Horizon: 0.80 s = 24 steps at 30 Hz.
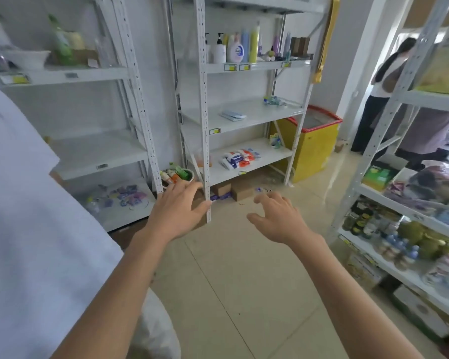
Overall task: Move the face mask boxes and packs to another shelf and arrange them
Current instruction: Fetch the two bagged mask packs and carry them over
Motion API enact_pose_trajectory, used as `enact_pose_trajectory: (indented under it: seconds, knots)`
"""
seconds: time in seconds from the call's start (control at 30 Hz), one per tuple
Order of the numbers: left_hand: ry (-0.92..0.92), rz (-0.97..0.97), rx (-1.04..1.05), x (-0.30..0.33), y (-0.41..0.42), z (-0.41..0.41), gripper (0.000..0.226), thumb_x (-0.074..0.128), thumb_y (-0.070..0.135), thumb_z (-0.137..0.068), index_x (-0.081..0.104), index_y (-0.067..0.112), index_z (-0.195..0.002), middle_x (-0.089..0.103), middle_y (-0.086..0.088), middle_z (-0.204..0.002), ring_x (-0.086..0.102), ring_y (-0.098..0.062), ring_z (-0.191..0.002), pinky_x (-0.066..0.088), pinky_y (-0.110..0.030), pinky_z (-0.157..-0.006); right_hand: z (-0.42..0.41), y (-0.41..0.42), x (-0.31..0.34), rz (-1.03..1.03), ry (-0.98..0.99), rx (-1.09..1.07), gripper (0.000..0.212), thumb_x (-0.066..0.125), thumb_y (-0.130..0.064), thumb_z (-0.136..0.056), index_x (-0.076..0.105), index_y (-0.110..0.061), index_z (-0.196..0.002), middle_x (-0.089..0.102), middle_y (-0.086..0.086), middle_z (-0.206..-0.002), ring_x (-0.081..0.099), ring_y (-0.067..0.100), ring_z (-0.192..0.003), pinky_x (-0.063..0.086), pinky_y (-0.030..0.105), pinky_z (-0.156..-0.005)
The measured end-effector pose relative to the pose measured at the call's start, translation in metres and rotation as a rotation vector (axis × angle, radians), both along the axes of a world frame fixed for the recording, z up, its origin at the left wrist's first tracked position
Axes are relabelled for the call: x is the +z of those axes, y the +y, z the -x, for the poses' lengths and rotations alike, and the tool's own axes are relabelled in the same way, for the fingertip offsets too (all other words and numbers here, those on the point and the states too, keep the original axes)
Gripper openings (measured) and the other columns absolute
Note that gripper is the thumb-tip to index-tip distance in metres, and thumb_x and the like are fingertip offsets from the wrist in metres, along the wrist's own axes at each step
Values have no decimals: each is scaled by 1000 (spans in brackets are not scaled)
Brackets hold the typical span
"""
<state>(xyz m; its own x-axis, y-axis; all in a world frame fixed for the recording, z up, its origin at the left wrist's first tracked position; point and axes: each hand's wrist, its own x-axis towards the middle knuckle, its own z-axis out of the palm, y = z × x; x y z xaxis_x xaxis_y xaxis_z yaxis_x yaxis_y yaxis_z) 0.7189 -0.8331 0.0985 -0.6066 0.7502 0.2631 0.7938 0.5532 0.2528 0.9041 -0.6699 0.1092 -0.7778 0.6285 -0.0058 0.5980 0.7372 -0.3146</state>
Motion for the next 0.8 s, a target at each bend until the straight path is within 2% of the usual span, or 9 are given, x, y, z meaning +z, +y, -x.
enact_pose_trajectory:
  seconds: [0.23,0.43,0.8]
  knots:
    - [-20,-4,-80,-10,104,33,58,42,64,-96,46,31,-142,50,1,-144,45,-22,-133,39,-47,-105,27,85,-12,26,21,-62,53,52,-46,-95,48,-25,-143,43,6,-150,39,32,-137,36,47,-109]
    - [-32,12,-99,-8,198,48,61,33,66,-98,47,29,-144,50,0,-146,44,-24,-135,36,-47,-107,51,169,-12,0,8,-64,51,50,-47,-96,48,-25,-142,44,5,-149,42,32,-135,37,47,-107]
    - [-84,41,-68,-21,311,109,57,37,63,-99,46,30,-145,48,1,-148,43,-24,-136,38,-48,-108,118,284,-23,18,23,-28,50,51,-46,-95,49,-24,-140,46,6,-145,43,30,-132,39,46,-105]
